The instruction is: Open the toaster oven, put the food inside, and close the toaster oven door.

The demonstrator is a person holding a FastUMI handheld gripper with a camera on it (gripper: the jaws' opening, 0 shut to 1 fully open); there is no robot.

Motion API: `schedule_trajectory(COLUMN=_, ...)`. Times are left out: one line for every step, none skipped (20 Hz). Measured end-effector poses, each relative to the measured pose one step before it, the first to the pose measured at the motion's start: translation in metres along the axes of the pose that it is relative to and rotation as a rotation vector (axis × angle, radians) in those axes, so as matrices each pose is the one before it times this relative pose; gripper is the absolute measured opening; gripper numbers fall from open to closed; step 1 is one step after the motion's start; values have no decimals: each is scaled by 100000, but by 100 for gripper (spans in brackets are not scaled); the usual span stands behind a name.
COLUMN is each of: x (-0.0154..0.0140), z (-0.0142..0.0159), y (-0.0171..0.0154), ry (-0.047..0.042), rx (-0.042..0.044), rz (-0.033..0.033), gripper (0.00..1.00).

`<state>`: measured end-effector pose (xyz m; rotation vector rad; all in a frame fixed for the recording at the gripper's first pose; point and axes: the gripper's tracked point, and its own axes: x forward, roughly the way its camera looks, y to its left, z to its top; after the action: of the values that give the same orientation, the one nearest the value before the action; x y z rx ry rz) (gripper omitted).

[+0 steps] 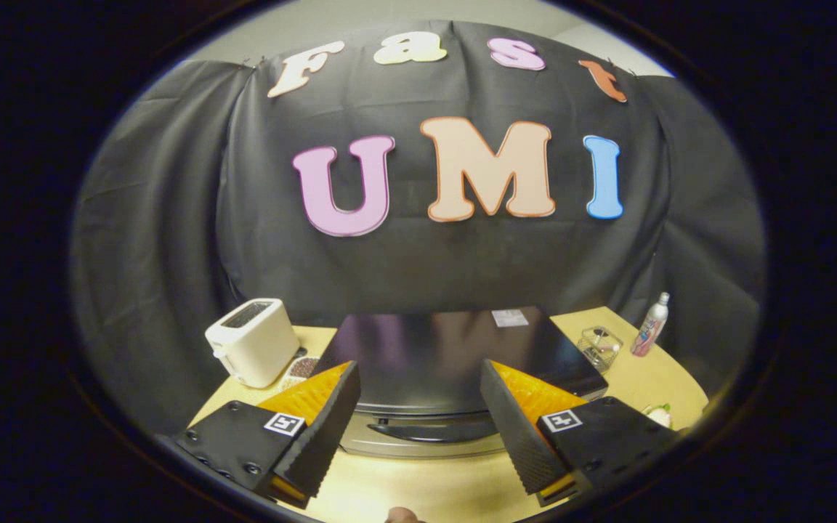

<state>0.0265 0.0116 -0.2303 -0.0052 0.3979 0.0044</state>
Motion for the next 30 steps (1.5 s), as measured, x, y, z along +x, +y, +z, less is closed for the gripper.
schedule_trajectory(x=551, z=-807, y=0, ry=657, rx=-148, rz=-235, gripper=100)
schedule_trajectory(x=520, z=-498, y=-66, ry=934, rx=-341, rz=86, gripper=100)
schedule_trajectory(x=358, z=-655, y=-191, ry=552, rx=-540, rz=-631, gripper=100)
schedule_trajectory(x=276, z=-542, y=-167, ry=1236, rx=-260, rz=-216, gripper=100)
schedule_trajectory(x=417, z=-675, y=-96, ry=1114, rx=315, rz=-249, gripper=100)
schedule_trajectory(x=171, z=-496, y=-215, ry=1043, rx=538, rz=-475, gripper=100)
schedule_trajectory(x=-43, z=-193, y=-6, ry=-225, rx=862, rz=156, gripper=100)
schedule_trajectory(x=24, z=372, y=-147, ry=-1375, rx=1044, rz=-658, gripper=100)
schedule_trajectory(x=53, z=-313, y=-101, ry=336, rx=659, rz=160, gripper=100)
schedule_trajectory(x=65, z=248, y=69, ry=-426, rx=-778, rz=197, gripper=100)
schedule_trajectory(x=-133, z=-303, y=29, ry=30, rx=-1014, rz=453, gripper=100)
schedule_trajectory(x=-155, z=158, y=23, ry=-11, rx=-663, rz=228, gripper=100)
schedule_trajectory(x=-106, z=-216, y=-123, ry=-74, rx=267, rz=-118, gripper=100)
schedule_trajectory(x=-178, z=-39, y=-262, ry=-237, rx=543, rz=-813, gripper=100)
schedule_trajectory(x=307, z=-820, y=-32, ry=1599, rx=687, rz=-145, gripper=100)
schedule_trajectory(x=-639, z=520, y=-97, ry=-1863, rx=-609, rz=-110, gripper=100)
schedule_trajectory(x=-313, z=-439, y=-25, ry=1029, rx=-882, rz=-447, gripper=100)
schedule_trajectory(x=-460, z=102, y=6, ry=-477, rx=-155, rz=-333, gripper=100)
schedule_trajectory(x=-175, z=-167, y=-41, ry=806, rx=-14, rz=-90, gripper=100)
schedule_trajectory(x=-205, z=-93, y=32, ry=103, rx=-80, rz=16, gripper=100)
schedule_trajectory(x=-188, z=-60, y=-64, ry=614, rx=-202, rz=-15, gripper=100)
schedule_trajectory(x=-231, z=3, y=-63, ry=25, rx=-270, rz=-259, gripper=100)
schedule_trajectory(x=-287, z=-241, y=-76, ry=-129, rx=-324, rz=-325, gripper=100)
schedule_trajectory(x=-291, z=-143, y=-76, ry=-92, rx=0, rz=-340, gripper=100)
schedule_trajectory(x=-475, z=-164, y=-67, ry=-400, rx=101, rz=-127, gripper=100)
schedule_trajectory(x=-503, z=-324, y=-51, ry=68, rx=384, rz=-46, gripper=100)
schedule_trajectory(x=-429, z=-337, y=-86, ry=130, rx=117, rz=61, gripper=100)
schedule_trajectory(x=-598, z=-368, y=-123, ry=522, rx=-332, rz=-265, gripper=100)
schedule_trajectory(x=-516, z=-541, y=-157, ry=810, rx=-802, rz=-58, gripper=100)
schedule_trajectory(x=-492, z=-635, y=17, ry=1573, rx=-854, rz=616, gripper=100)
